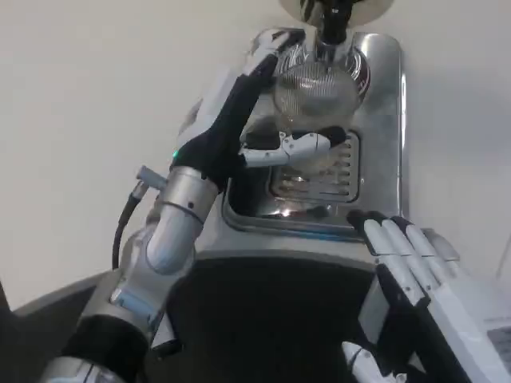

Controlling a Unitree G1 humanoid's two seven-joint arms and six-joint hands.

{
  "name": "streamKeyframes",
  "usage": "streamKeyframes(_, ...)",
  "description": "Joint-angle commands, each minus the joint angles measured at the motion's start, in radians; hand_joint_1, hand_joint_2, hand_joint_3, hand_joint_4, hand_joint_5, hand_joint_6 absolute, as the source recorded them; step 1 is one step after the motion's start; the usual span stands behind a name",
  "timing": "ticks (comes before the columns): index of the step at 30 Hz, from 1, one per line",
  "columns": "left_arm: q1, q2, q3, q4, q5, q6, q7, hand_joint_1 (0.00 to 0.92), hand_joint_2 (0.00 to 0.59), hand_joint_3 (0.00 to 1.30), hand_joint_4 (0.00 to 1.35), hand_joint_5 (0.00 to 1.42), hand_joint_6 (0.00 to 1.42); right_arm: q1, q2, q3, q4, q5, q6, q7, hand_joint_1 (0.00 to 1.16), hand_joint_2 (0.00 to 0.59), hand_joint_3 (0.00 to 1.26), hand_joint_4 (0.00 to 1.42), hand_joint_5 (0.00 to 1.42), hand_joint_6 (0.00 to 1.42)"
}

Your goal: Grasp the cup under the faucet to collect the drink, then remove the cup.

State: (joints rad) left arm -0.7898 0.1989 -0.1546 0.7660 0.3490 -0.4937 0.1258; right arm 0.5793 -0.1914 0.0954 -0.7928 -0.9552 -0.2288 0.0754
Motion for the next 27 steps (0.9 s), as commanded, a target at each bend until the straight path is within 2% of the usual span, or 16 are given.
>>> streamKeyframes(1, 0.057, 0.019, 0.036, -0.069, -0.046, -0.004, -0.014, 0.431, 0.080, 0.02, 0.00, 0.21, 0.14, -0.005, -0.004, 0.003, -0.002, 0.005, 0.009, 0.013, 0.25, 0.549, 0.01, 0.00, 0.00, 0.01)
streamKeyframes(3, 0.090, 0.025, 0.061, -0.128, -0.070, 0.020, -0.022, 0.417, 0.079, 0.00, 0.00, 0.20, 0.13, -0.008, -0.005, 0.003, 0.001, 0.009, 0.010, 0.012, 0.25, 0.548, 0.01, 0.00, 0.00, 0.01)
streamKeyframes(10, 0.170, 0.028, 0.131, -0.311, -0.168, 0.129, -0.072, 0.262, 0.097, 0.00, 0.00, 0.10, 0.04, -0.022, -0.005, 0.006, 0.018, 0.013, 0.020, 0.007, 0.27, 0.557, 0.03, 0.00, 0.00, 0.01)
streamKeyframes(12, 0.193, 0.022, 0.158, -0.377, -0.212, 0.162, -0.089, 0.161, 0.109, 0.00, 0.00, 0.03, 0.00, -0.038, -0.007, 0.005, 0.024, 0.018, 0.024, 0.008, 0.29, 0.547, 0.03, 0.00, 0.00, 0.01)
streamKeyframes(13, 0.205, 0.020, 0.173, -0.415, -0.242, 0.179, -0.102, 0.064, 0.120, 0.00, 0.00, 0.01, 0.00, -0.045, -0.008, 0.005, 0.026, 0.020, 0.025, 0.009, 0.30, 0.547, 0.03, 0.00, 0.00, 0.01)
streamKeyframes(14, 0.213, 0.019, 0.183, -0.442, -0.260, 0.193, -0.112, 0.013, 0.124, 0.00, 0.00, 0.00, 0.00, -0.052, -0.009, 0.003, 0.029, 0.022, 0.027, 0.009, 0.31, 0.558, 0.03, 0.00, 0.00, 0.01)
streamKeyframes(24, 0.227, 0.008, 0.254, -0.641, -0.456, 0.331, -0.218, 0.000, 0.150, 0.00, 0.00, 0.00, 0.00, -0.085, -0.016, 0.004, 0.047, 0.034, 0.042, 0.010, 0.32, 0.559, 0.03, 0.00, 0.00, 0.01)
streamKeyframes(27, 0.225, -0.006, 0.261, -0.752, -0.528, 0.412, -0.243, 0.000, 0.149, 0.00, 0.00, 0.00, 0.00, -0.090, -0.014, 0.010, 0.048, 0.033, 0.048, 0.010, 0.33, 0.560, 0.04, 0.00, 0.00, 0.02)
